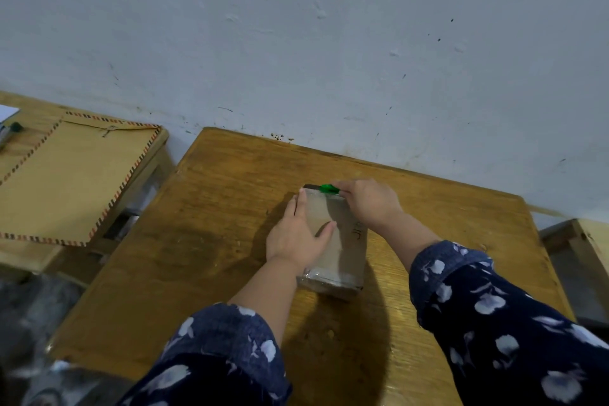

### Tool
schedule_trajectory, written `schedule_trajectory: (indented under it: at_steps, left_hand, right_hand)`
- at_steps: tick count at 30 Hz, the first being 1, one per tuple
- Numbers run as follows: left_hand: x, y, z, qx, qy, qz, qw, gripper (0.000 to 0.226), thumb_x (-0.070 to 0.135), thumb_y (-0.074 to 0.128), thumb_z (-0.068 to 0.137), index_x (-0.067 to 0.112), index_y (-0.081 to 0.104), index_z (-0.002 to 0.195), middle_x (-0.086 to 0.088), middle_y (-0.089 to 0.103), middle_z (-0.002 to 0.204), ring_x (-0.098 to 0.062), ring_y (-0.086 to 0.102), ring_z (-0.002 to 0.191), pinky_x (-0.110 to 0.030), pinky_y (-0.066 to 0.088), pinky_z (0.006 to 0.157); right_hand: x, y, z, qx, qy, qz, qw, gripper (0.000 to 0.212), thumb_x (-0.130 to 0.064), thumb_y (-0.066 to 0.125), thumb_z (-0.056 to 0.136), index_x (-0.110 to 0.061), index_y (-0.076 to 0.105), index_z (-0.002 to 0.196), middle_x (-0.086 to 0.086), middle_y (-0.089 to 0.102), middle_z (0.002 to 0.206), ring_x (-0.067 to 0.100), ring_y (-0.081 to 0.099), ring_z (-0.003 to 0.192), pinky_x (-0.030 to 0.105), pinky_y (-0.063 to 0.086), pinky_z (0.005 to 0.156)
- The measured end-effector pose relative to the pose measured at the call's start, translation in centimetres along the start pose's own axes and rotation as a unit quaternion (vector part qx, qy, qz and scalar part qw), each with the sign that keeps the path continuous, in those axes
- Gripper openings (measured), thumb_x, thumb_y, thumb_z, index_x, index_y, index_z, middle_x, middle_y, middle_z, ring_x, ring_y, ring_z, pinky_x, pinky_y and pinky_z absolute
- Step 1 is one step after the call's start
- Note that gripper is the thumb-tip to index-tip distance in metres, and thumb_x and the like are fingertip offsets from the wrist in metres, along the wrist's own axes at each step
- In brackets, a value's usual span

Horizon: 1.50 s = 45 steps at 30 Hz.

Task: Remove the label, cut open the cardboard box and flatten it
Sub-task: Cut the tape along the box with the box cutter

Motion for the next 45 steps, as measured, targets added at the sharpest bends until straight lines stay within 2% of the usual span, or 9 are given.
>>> schedule_trajectory:
  at_steps: [5,7,10,16,22,30,34,39,45]
  left_hand:
    - [0.0,0.3,0.2,0.001,-0.002,-0.001,1.000,0.089,0.069,0.039,0.085,0.028,-0.003,0.151,0.001,0.016,0.159,-0.028,0.047,0.126,-0.038,0.048,0.087]
    - [0.0,0.3,0.2,0.001,-0.002,-0.001,1.000,0.089,0.070,0.038,0.085,0.028,-0.004,0.151,0.002,0.015,0.159,-0.028,0.046,0.128,-0.038,0.047,0.088]
    - [0.2,0.3,0.1,0.002,-0.006,-0.004,1.000,0.091,0.069,0.042,0.084,0.029,-0.004,0.151,0.002,0.016,0.159,-0.028,0.044,0.129,-0.040,0.047,0.089]
    - [0.3,0.3,0.1,0.007,-0.013,-0.007,1.000,0.091,0.072,0.041,0.082,0.031,-0.003,0.151,0.004,0.020,0.158,-0.028,0.047,0.126,-0.039,0.048,0.085]
    - [0.2,0.5,0.2,0.013,-0.023,0.003,1.000,0.091,0.074,0.040,0.081,0.033,-0.001,0.150,0.005,0.019,0.158,-0.027,0.047,0.126,-0.040,0.048,0.088]
    - [0.5,0.4,0.1,0.022,-0.023,0.013,0.999,0.091,0.074,0.040,0.080,0.033,-0.001,0.150,0.006,0.020,0.158,-0.026,0.050,0.123,-0.038,0.048,0.086]
    - [0.5,0.4,0.0,0.023,-0.025,0.013,0.999,0.090,0.074,0.040,0.081,0.034,-0.001,0.151,0.005,0.022,0.157,-0.026,0.049,0.124,-0.037,0.047,0.086]
    - [0.4,0.5,0.0,0.025,-0.024,0.017,0.999,0.090,0.075,0.039,0.081,0.035,-0.001,0.150,0.005,0.024,0.156,-0.026,0.049,0.124,-0.037,0.047,0.086]
    - [0.4,0.5,0.0,0.023,-0.025,0.019,0.999,0.091,0.077,0.038,0.080,0.035,-0.002,0.150,0.004,0.023,0.157,-0.026,0.049,0.124,-0.037,0.050,0.085]
  right_hand:
    - [-0.1,-0.2,0.1,0.012,-0.004,-0.025,1.000,0.038,-0.025,0.032,0.101,-0.038,0.046,0.135,0.007,0.065,0.118,0.030,0.062,0.102,0.038,0.051,0.076]
    - [-0.3,-0.3,0.2,0.014,-0.008,-0.052,0.999,0.040,-0.022,0.034,0.100,-0.038,0.043,0.136,0.005,0.064,0.112,0.028,0.062,0.099,0.035,0.044,0.070]
    - [-0.8,-0.9,0.2,0.023,-0.025,-0.106,0.994,0.046,-0.016,0.041,0.096,-0.035,0.039,0.138,0.003,0.062,0.110,0.028,0.060,0.101,0.035,0.037,0.072]
    - [-0.4,-1.2,-0.2,0.015,-0.038,-0.103,0.994,0.051,-0.012,0.044,0.095,-0.033,0.037,0.140,0.004,0.062,0.114,0.027,0.059,0.104,0.037,0.041,0.079]
    - [1.3,-1.5,-0.7,-0.005,-0.028,-0.081,0.996,0.049,-0.012,0.039,0.098,-0.034,0.038,0.140,0.003,0.062,0.119,0.026,0.059,0.107,0.036,0.036,0.073]
    - [3.2,-1.8,-2.4,-0.002,-0.016,-0.102,0.995,0.053,-0.008,0.034,0.097,-0.035,0.035,0.143,0.003,0.061,0.118,0.027,0.059,0.105,0.037,0.040,0.076]
    - [3.3,-1.8,-2.8,0.000,-0.015,-0.116,0.993,0.055,-0.006,0.035,0.096,-0.035,0.033,0.143,0.003,0.061,0.117,0.027,0.060,0.104,0.036,0.039,0.072]
    - [4.1,-2.0,-3.0,-0.011,0.004,-0.116,0.993,0.058,-0.002,0.034,0.095,-0.037,0.034,0.142,0.003,0.061,0.123,0.026,0.058,0.110,0.040,0.044,0.083]
    - [4.6,-2.5,-3.6,-0.034,0.025,-0.126,0.991,0.060,-0.001,0.034,0.095,-0.038,0.033,0.143,0.003,0.060,0.125,0.025,0.060,0.107,0.035,0.043,0.074]
Point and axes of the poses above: each hand's wrist, its own z-axis towards the middle knuckle, its own y-axis out of the palm, x = y × z, the point moved 2 cm from there along z, towards the middle knuckle
